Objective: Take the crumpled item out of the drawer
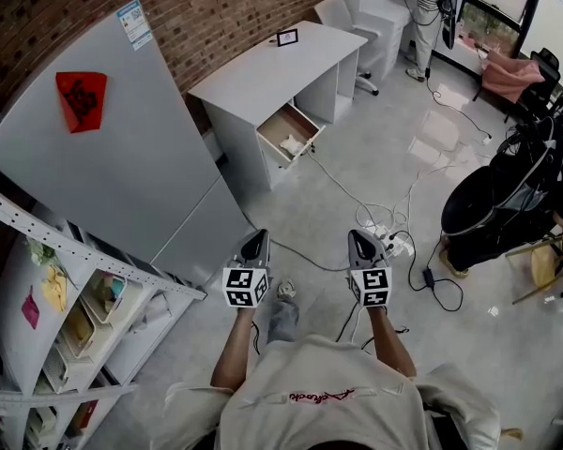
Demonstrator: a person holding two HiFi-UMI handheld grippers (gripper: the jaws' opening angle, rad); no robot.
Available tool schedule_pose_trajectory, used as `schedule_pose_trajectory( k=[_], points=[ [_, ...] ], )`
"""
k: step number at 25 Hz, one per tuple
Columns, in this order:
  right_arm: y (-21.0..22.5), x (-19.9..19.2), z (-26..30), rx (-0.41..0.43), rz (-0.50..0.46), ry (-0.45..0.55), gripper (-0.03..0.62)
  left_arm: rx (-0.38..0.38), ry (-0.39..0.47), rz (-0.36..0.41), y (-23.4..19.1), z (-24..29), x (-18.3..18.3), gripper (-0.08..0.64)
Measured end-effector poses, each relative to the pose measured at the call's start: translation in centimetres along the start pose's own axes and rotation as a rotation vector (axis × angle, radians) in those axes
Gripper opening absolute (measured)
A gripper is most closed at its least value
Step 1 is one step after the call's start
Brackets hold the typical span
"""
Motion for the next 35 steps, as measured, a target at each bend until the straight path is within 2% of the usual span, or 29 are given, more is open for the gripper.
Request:
schedule_pose_trajectory(
  k=[8,26,35],
  points=[
    [-0.1,0.9,6.8,-0.018,-0.015,-0.009,0.012,-0.02,0.006,-0.025,-5.5,5.1,0.5,0.009],
    [-1.6,7.4,26.5,-0.094,-0.042,0.011,0.012,-0.105,0.033,-0.018,-22.8,18.2,6.2,0.009],
    [-2.0,7.4,31.1,-0.121,-0.044,0.001,0.012,-0.138,0.031,-0.013,-26.8,21.8,6.6,0.009]
  ],
)
Point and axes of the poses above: the fingertips, and each gripper's own axes: z forward along the fingers, y to its right, x out of its top, the point moved 7 cm from there along -z, backward along the fingers, and after that the axes turned 11 degrees about -x, right-handed, at the moved point
